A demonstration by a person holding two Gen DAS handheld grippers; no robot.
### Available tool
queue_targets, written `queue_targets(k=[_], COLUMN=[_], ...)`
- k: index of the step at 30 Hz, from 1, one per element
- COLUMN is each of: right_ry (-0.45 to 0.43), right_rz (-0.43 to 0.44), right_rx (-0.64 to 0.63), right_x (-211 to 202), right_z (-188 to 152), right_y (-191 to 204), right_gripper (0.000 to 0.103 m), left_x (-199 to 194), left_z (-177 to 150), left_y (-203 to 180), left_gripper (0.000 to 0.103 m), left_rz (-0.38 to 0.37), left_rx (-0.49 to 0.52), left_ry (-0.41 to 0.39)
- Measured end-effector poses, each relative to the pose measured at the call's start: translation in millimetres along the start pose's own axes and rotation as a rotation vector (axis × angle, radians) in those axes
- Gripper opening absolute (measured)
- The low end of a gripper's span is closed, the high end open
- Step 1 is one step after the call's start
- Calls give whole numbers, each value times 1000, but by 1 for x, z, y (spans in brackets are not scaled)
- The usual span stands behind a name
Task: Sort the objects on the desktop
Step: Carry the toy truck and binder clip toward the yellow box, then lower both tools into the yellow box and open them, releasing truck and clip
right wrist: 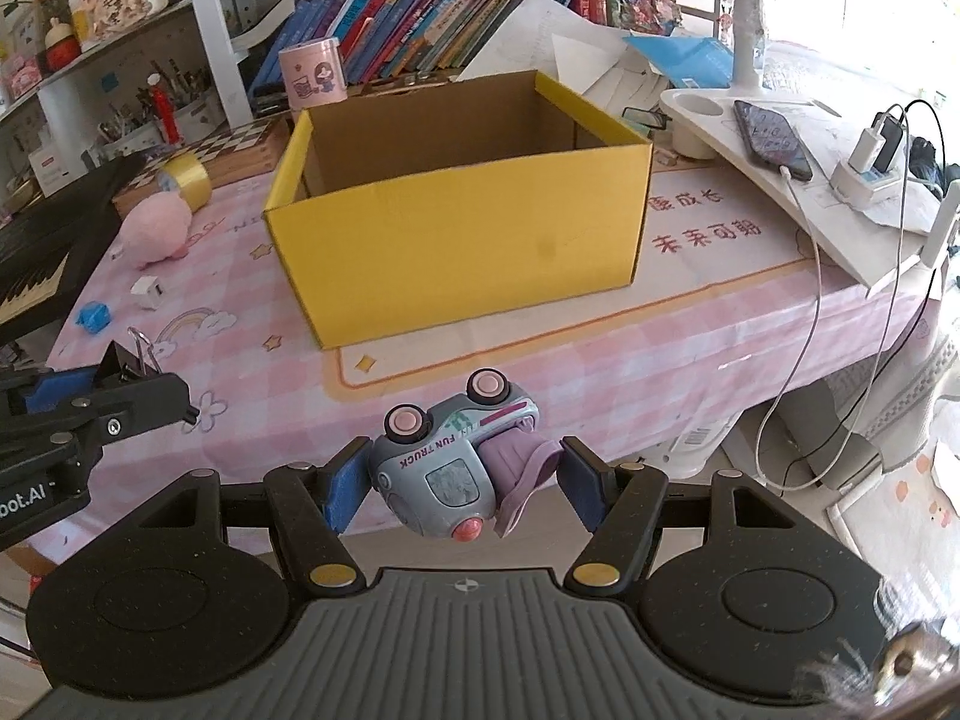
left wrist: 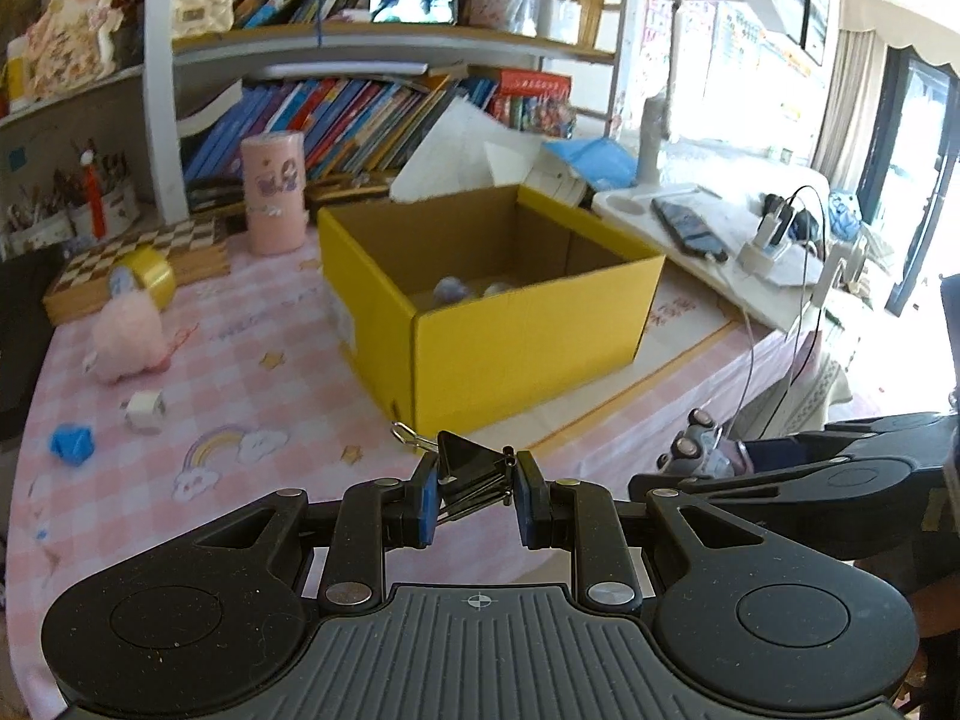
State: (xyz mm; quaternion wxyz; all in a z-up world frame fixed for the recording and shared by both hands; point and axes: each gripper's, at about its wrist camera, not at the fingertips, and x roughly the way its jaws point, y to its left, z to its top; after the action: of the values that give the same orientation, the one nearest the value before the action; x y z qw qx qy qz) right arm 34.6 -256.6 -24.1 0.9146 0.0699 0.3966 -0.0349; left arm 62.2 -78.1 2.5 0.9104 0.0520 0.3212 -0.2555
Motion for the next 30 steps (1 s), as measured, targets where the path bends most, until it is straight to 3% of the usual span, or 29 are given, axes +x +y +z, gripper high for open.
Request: queue_targets(k=[8,18,24,30], right_ry=[-22,-153,-220,-225], right_rz=[8,40,69,114], right_rx=[-8,-14,-51,-127], right_x=[13,18,27,50], right_z=[26,87,129,164], right_y=[-20,-54,-72,-79], right_gripper=[64,64,64,64], left_x=[18,49,79,116], left_z=[27,69,95,107], left_y=[-15,-19,-21,-21], left_gripper=[23,23,23,23], left_rz=[1,54,94,116], left_rx=[31,18,16,-4], left_ry=[-58,-127,-133,-92])
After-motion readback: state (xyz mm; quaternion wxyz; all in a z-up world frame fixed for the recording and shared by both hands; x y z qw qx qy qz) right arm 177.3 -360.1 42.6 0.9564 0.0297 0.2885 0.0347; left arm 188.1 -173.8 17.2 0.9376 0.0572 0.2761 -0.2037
